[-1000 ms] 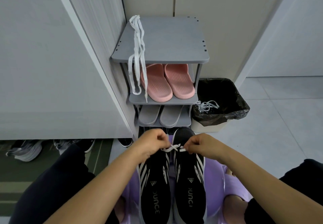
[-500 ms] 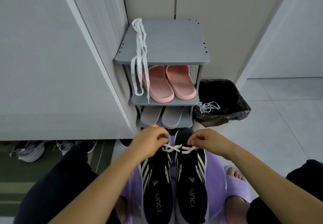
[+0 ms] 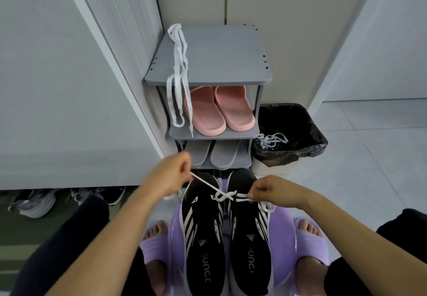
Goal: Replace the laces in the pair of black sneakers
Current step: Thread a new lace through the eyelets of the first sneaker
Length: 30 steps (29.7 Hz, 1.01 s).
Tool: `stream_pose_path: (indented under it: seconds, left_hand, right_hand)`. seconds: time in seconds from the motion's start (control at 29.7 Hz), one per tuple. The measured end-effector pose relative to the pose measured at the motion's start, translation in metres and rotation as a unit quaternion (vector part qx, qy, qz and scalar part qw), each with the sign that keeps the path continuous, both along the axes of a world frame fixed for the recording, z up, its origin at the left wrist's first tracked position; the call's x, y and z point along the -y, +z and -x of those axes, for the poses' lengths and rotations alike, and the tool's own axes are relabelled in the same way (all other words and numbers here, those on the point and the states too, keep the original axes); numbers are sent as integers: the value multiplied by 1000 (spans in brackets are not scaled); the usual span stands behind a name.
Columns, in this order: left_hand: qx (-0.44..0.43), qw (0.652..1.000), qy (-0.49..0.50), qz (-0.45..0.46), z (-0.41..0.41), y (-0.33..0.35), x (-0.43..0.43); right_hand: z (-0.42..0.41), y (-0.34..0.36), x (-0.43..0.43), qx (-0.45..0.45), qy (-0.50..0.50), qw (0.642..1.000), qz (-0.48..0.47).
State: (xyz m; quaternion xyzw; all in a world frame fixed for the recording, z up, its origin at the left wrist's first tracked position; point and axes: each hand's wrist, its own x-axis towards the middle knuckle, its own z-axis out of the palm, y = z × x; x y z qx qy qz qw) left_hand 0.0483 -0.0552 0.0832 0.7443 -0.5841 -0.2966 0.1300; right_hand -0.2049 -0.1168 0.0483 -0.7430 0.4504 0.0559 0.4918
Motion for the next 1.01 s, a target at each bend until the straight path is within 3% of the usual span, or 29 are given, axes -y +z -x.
stream_pose_path:
  seconds: [0.1, 0.24, 0.3, 0.4, 0.47, 0.57, 0.74, 0.88, 1.01]
  left_hand:
    - [123, 989, 83, -25, -51, 18, -2]
    - [169, 971, 0, -171, -45, 17, -10]
    - [156, 980, -47, -115, -21, 9, -10]
    - [26, 993, -112, 17, 23, -2, -8]
    - [6, 987, -161, 15, 48, -12, -9]
    - [62, 981, -184, -30, 69, -28, -10]
    - [104, 980, -169, -13, 63, -26, -9]
    - [192, 977, -75, 50, 18, -1, -8]
    - [319, 943, 22, -91, -47, 18, -13]
  right_hand:
    - [2, 3, 3, 18, -19, 1000, -7]
    - [4, 5, 4, 24, 13, 1000, -11]
    - [7, 6, 5, 7, 31, 999, -19]
    - [10, 7, 6, -47, 70, 996, 22]
    - [10, 7, 5, -80, 86, 990, 77]
    - [6, 11, 3, -95, 109, 975, 166]
    - [11, 11, 4, -80, 118, 971, 194]
    - [12, 2, 1, -12, 43, 997, 69]
    - [8, -4, -3, 3, 27, 997, 68]
